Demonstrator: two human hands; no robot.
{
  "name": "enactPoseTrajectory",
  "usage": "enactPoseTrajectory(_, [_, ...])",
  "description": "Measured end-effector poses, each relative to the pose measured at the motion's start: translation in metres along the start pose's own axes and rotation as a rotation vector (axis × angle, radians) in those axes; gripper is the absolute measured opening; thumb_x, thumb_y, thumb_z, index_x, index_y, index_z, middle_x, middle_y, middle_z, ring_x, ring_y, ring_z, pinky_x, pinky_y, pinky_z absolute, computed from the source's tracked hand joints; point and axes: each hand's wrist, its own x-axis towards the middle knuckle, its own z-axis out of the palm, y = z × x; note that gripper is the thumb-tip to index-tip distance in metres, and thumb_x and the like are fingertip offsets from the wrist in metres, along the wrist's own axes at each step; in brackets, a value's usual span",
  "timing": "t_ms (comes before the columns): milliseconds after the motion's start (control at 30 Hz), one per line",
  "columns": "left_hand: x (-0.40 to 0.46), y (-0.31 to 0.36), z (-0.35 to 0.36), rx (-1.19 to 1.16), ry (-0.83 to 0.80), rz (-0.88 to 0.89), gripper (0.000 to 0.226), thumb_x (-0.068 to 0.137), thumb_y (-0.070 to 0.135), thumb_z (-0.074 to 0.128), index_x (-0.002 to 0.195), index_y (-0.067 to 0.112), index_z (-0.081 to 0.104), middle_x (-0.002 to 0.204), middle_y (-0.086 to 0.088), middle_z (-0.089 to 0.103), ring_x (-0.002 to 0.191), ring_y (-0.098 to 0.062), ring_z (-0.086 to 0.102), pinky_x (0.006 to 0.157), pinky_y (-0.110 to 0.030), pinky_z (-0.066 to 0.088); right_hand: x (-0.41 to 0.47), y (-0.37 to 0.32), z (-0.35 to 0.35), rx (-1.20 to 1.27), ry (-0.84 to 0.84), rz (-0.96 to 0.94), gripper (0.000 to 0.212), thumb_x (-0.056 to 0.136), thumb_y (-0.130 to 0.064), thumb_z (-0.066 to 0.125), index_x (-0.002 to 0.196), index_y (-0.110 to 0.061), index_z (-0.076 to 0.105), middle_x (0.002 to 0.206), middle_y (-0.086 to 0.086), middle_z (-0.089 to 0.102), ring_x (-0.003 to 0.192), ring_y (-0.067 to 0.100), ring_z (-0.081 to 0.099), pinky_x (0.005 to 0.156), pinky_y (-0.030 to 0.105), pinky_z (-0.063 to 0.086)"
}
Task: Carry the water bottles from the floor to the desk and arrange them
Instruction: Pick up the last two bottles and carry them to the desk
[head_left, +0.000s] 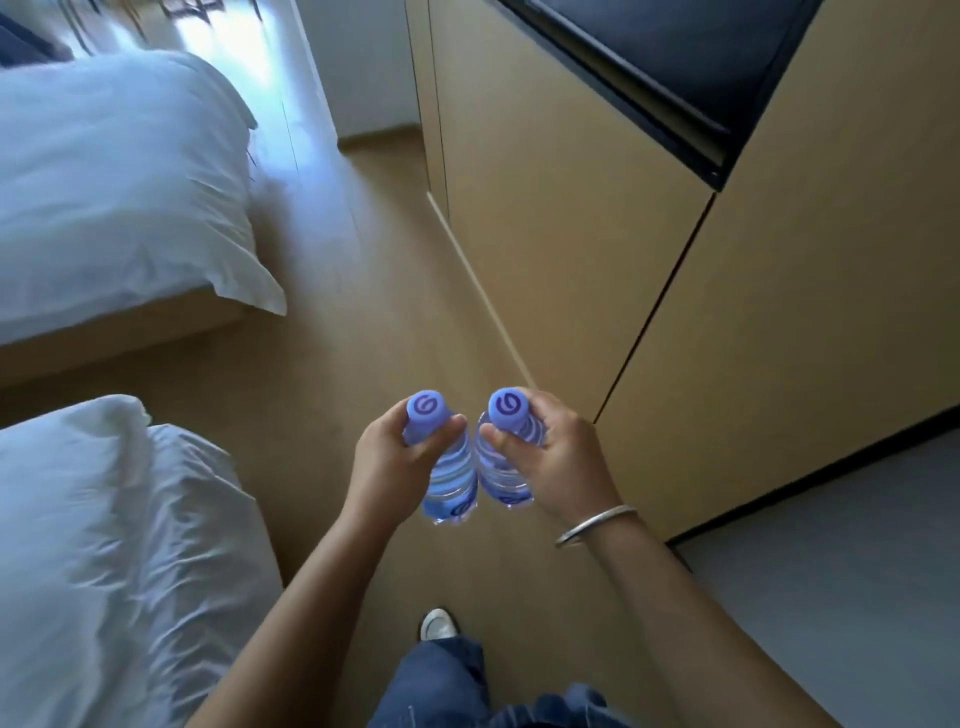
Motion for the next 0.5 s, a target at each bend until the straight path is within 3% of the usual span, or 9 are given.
enactPoseTrajectory(133, [0.040,-0.005,-0.043,0.025,0.018,0.022,0.013,0.080,0.021,0.072,0.078,0.012,0.063,0.066,0.007,0.061,0.061,-0.004,0.052,0.062,-0.016,0.042,0.036,-0.023,0.042,0.019,-0.012,-0.030,0.041,0.071,-0.039,0.066,0.101,-0.010,0.067,0.096,0.003,0.070,0.090,0.018,0.065,0.085,0.037,0.051])
enactPoseTrajectory(300, [0.084,-0.006,-0.081,-0.013,0.077,0.025,0.009,0.081,0.019,0.071,0.080,0.015,0.062,0.069,0.007,0.062,0.057,0.005,0.053,0.059,-0.006,0.042,0.083,-0.046,0.075,0.020,-0.042,-0.048,0.033,0.074,-0.032,0.071,0.101,-0.014,0.067,0.094,-0.001,0.070,0.089,0.016,0.064,0.084,0.032,0.051])
enactPoseTrajectory(500, [0.147,-0.011,-0.098,-0.057,0.100,-0.007,0.017,0.082,0.019,0.070,0.088,0.005,0.064,0.075,0.000,0.062,0.069,-0.011,0.055,0.069,-0.023,0.045,0.149,-0.046,0.100,-0.001,-0.069,-0.071,0.023,0.078,-0.026,0.072,0.099,-0.016,0.067,0.088,-0.006,0.067,0.082,0.009,0.060,0.080,0.026,0.049])
